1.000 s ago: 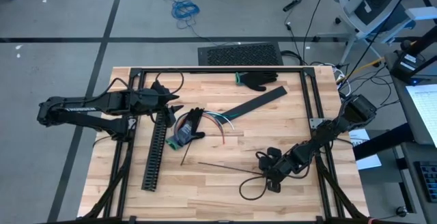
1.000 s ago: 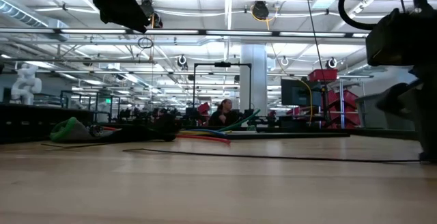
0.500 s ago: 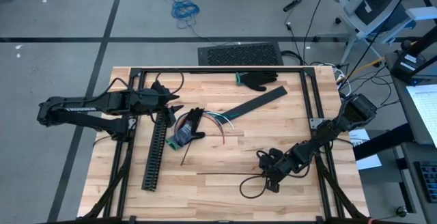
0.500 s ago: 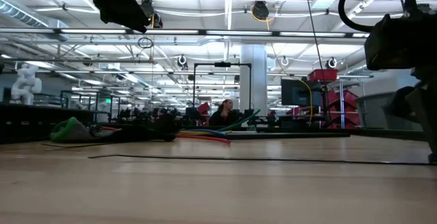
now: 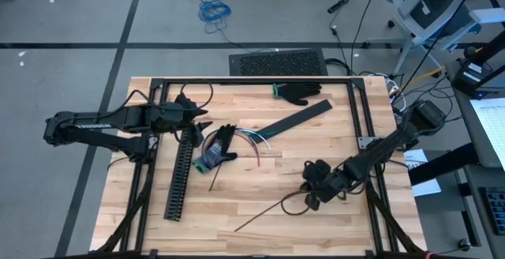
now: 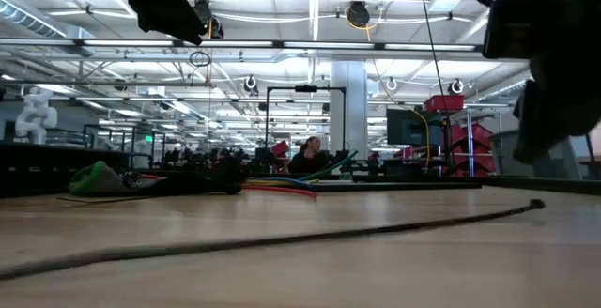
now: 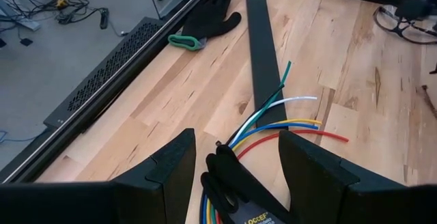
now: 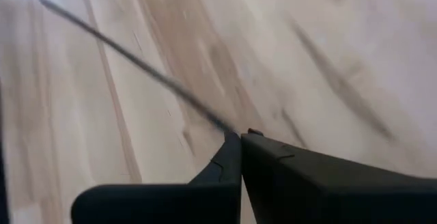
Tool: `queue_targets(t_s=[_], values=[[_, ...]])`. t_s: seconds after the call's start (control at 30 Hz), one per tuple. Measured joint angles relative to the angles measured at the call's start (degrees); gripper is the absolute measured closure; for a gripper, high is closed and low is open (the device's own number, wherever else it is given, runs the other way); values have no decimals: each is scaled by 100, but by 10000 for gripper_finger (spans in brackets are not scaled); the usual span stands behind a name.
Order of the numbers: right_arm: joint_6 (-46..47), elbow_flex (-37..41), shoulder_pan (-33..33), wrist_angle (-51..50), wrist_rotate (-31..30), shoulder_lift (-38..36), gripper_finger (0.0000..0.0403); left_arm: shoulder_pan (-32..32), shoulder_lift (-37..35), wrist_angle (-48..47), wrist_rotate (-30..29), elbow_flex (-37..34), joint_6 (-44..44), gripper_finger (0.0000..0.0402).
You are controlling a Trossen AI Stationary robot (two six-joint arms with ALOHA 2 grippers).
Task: Ziptie cables
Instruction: Wrap the cable wires with the black zip tie
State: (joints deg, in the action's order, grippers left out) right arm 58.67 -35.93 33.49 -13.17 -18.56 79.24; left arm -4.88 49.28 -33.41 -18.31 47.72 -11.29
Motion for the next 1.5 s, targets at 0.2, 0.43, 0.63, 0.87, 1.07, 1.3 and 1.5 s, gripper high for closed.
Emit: queue_targets(t_s=[0.2,0.43,0.63,0.87,1.07,1.3,1.5], values=[[-93,-15,-203,28,-198,-331,403,1,0,-4,0,-2,0,197],[-611,-17,-195,-41,518,-76,369,2,-2,-9,0,-2,0,197],[-1140,-21,-149,197,671,358,274,0,-2,-11,2,-2,-22,197],[-1781,-23,-202,185,702,777,213,1,-2,-11,1,-2,-28,197],[-1936,-30,-204,288,692,896,228,2,0,-13,-86,-2,-31,197],[-2048,-30,-204,289,668,899,253,2,0,-11,-158,-2,-31,197],[-2062,-49,-221,470,666,1117,259,0,0,-12,-173,-2,-31,197]])
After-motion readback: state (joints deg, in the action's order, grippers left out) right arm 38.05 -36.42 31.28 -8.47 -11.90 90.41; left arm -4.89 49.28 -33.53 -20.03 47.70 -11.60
